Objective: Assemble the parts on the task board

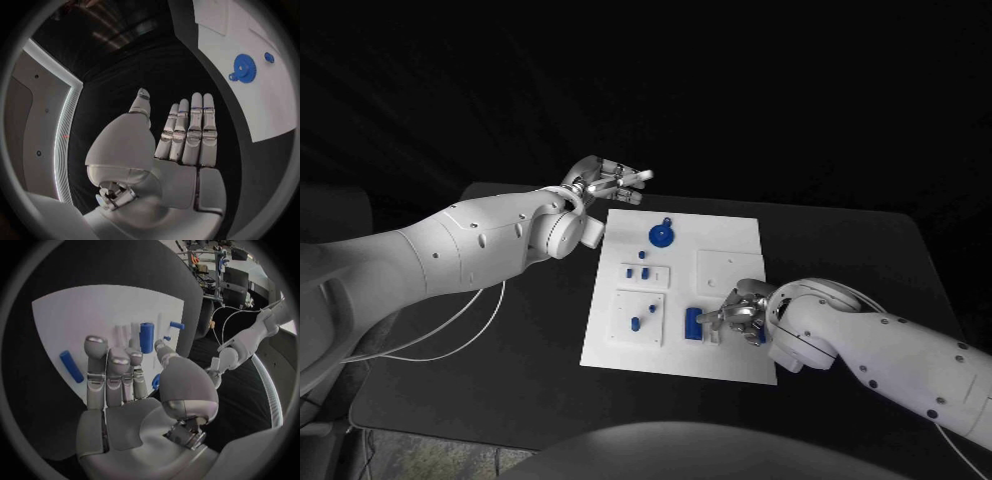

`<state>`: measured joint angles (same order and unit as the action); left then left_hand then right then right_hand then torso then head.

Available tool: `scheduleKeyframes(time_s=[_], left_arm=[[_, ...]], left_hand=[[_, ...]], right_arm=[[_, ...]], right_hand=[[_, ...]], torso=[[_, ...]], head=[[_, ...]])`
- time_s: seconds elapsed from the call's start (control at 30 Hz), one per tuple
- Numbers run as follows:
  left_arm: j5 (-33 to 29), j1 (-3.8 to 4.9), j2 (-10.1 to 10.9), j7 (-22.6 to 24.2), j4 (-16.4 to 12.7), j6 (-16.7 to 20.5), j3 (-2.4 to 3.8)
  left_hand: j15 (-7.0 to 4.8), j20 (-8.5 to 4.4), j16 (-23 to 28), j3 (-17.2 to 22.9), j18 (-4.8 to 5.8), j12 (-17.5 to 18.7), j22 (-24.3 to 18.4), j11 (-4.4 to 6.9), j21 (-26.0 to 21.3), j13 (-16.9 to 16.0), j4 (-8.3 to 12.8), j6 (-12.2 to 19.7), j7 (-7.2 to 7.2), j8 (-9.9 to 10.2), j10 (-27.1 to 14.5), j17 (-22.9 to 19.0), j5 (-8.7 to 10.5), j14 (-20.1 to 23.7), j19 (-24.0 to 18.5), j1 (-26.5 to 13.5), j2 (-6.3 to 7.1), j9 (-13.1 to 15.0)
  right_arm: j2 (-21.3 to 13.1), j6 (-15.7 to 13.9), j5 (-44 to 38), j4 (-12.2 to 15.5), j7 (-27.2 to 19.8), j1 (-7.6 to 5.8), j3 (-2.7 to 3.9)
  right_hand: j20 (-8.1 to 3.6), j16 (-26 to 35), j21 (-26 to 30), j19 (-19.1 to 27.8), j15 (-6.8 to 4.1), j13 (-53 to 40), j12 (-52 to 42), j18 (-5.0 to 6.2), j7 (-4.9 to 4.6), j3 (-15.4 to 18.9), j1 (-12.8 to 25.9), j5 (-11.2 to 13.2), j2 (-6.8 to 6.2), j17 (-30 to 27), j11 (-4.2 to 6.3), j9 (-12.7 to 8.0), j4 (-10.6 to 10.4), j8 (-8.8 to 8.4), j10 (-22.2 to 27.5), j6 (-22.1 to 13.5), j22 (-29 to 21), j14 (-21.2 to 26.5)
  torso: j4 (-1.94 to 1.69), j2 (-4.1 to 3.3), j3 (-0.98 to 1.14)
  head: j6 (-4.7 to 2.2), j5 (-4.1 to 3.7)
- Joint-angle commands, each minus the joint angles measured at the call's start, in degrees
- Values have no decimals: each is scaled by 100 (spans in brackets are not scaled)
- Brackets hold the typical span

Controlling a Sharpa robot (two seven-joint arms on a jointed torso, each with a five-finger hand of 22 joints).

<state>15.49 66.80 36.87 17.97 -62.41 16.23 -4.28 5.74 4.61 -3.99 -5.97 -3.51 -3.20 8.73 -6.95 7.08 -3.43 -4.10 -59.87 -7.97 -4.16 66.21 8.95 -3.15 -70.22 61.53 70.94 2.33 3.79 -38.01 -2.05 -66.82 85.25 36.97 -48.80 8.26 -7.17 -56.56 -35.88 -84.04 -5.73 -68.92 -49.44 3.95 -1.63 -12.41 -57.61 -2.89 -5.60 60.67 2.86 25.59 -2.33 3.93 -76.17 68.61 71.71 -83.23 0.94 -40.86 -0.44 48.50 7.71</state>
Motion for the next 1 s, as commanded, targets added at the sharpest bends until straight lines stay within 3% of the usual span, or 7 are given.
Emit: scheduleKeyframes(time_s=[0.03,0.1,0.2,0.4,0.57,0.8,1.0], left_arm=[[0,4,4,54,-16,-35,5],[0,4,10,64,-20,-25,5],[0,4,21,73,-24,-13,5],[0,4,48,83,-41,-2,4],[0,4,72,82,-57,-3,4],[0,3,72,72,-62,-15,3],[-1,3,67,62,-64,-33,3]], left_hand=[[-9,21,17,0,60,-29,-14,4,17,-5,-13,44,3,13,-18,7,-26,31,-1,-1,-40,9],[-9,21,17,0,60,-29,-14,4,17,-5,-13,44,3,13,-18,7,-26,31,-1,-1,-40,9],[-13,18,15,-5,61,-30,-19,7,25,-6,-3,37,5,14,-7,9,-30,22,2,2,-47,8],[-14,16,17,-14,62,-28,-28,9,33,-5,13,32,7,15,-2,9,-29,18,4,5,-54,8],[-14,16,17,-14,62,-28,-28,9,33,-5,13,32,7,15,-2,9,-29,18,4,5,-54,8],[-14,14,18,-18,64,-27,-41,9,43,-5,31,32,7,17,-3,9,-31,16,1,15,-59,7],[-14,14,18,-18,64,-27,-41,9,43,-5,31,32,7,17,-3,9,-31,16,1,15,-59,7]], right_arm=[[-182,-77,-76,133,-235,3,74],[-328,-34,-74,207,-273,2,164],[-543,93,-60,274,-322,2,296],[-899,481,-179,220,-294,1,462],[-1080,712,-431,136,-197,3,502],[-1138,877,-745,53,-46,53,512],[-1046,794,-969,-19,32,189,512]], right_hand=[[-30,35,-11,-286,-34,-32,-58,-47,-4,-89,-18,11,-128,3,-9,14,-75,-24,-37,23,6,-12],[-26,31,-30,-286,-29,-63,-82,-47,-10,-135,-82,10,-177,12,-12,29,-155,-24,-41,7,11,-16],[-17,25,-55,-287,-19,-83,-113,-51,-23,-175,-173,8,-146,16,-17,19,-91,-32,-55,-40,20,-20],[24,-37,-106,-285,10,-195,-290,-33,-32,-193,-348,-96,52,17,-32,-30,364,-31,-84,-96,53,-25],[23,-107,-140,-284,9,-199,-308,-36,-22,-186,-300,-106,111,29,-26,-74,543,-30,-97,-67,78,-17],[24,-124,-164,-287,9,-195,-304,-41,-14,-208,-334,-52,119,34,-20,-62,585,-28,-100,-48,91,-18],[22,-134,-166,-287,8,-194,-303,-42,-15,-237,-338,-29,108,36,-20,-49,606,-28,-98,-49,97,-14]], torso=[[12,6,-2],[11,5,-3],[5,2,-1],[9,2,1],[3,-4,12],[0,-1,-6],[-15,-4,-7]], head=[[-12,-25],[-26,-52],[-54,-102],[-84,-171],[-84,-216],[-77,-251],[-60,-251]])
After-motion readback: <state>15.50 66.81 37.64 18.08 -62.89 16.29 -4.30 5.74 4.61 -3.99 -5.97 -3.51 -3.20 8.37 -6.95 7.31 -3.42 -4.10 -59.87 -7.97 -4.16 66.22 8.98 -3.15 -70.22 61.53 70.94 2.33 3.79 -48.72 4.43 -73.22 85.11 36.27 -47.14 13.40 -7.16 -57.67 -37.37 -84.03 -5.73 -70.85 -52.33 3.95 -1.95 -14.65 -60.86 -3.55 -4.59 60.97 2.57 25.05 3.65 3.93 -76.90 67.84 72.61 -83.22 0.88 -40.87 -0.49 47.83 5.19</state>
